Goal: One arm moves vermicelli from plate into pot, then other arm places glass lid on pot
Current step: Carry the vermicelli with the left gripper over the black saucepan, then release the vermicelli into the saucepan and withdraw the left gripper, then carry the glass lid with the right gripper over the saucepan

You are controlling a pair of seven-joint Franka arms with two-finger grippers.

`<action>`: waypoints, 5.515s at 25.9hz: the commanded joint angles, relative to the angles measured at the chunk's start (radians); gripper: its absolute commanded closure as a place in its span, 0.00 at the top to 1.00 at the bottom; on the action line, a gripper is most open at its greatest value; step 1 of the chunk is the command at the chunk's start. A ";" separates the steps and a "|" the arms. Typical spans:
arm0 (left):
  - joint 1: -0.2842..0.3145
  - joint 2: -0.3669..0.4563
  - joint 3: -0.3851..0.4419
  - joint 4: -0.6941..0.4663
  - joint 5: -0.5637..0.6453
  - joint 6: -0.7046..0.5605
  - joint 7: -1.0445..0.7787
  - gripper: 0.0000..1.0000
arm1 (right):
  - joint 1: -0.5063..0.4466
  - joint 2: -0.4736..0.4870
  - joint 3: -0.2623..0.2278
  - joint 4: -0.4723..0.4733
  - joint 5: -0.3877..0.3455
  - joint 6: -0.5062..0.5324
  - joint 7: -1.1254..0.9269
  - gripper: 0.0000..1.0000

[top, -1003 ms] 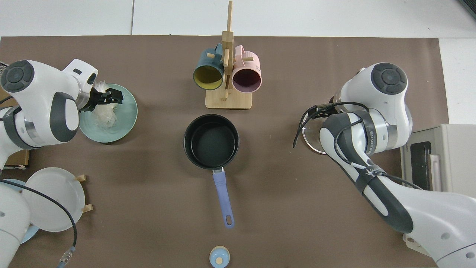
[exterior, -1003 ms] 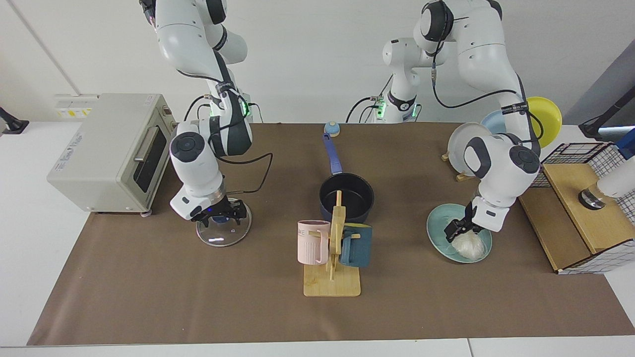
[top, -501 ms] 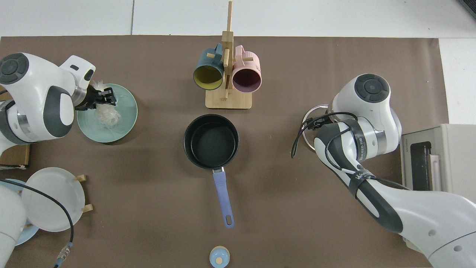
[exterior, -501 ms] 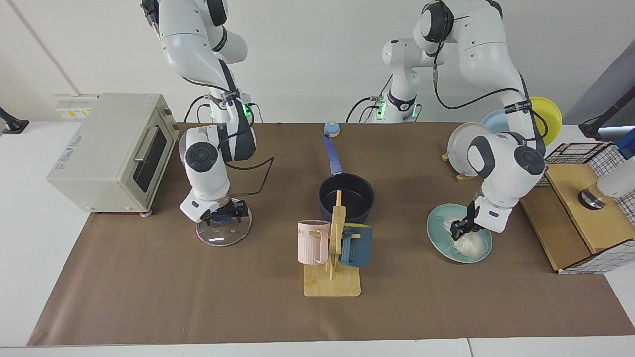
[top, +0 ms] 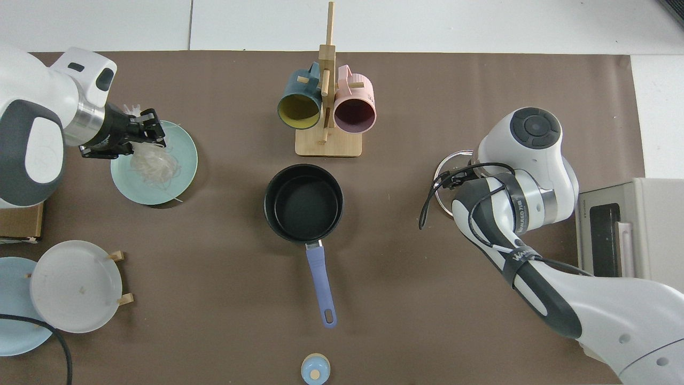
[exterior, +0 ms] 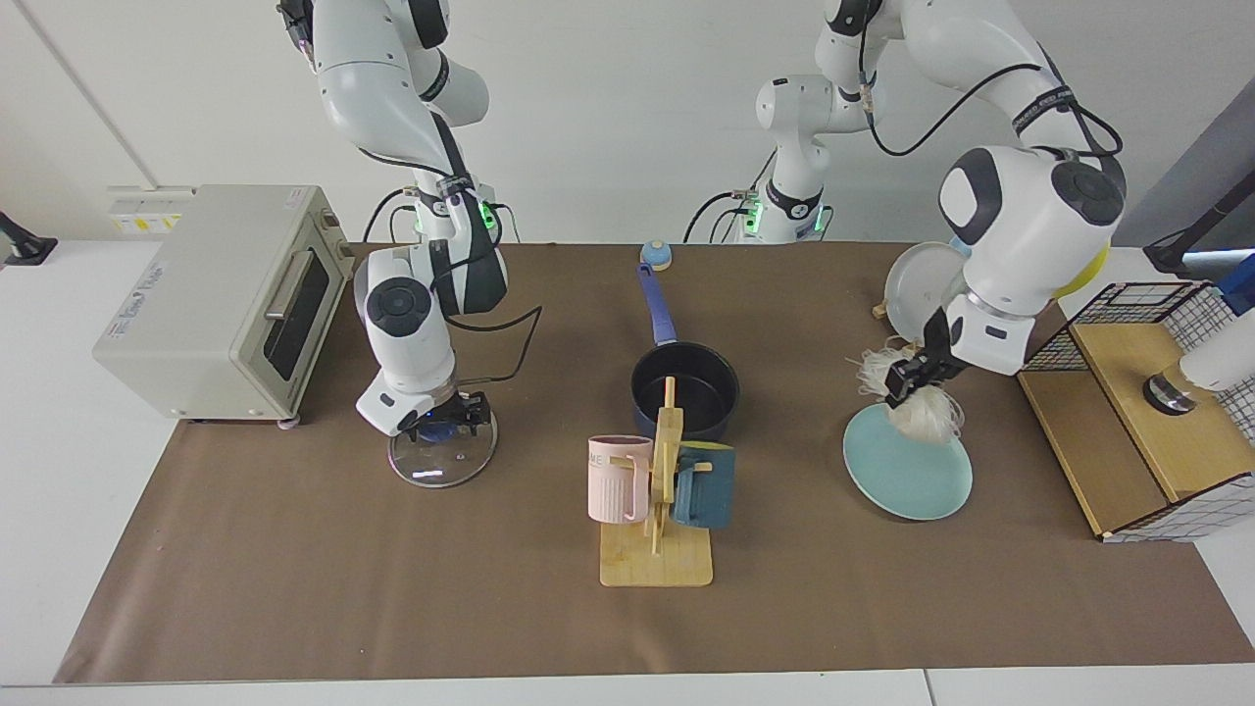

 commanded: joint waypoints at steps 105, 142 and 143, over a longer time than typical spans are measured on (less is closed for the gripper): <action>0.028 -0.322 0.035 -0.192 0.068 -0.145 0.384 1.00 | 0.105 0.146 0.588 0.442 -0.254 -0.294 0.926 0.00; 0.028 -0.322 0.027 -0.153 0.068 -0.149 0.384 1.00 | 0.153 0.316 0.579 0.533 -0.353 -0.236 0.957 0.00; 0.028 -0.322 0.029 -0.153 0.068 -0.149 0.384 1.00 | 0.153 0.318 0.577 0.538 -0.354 -0.236 0.956 0.00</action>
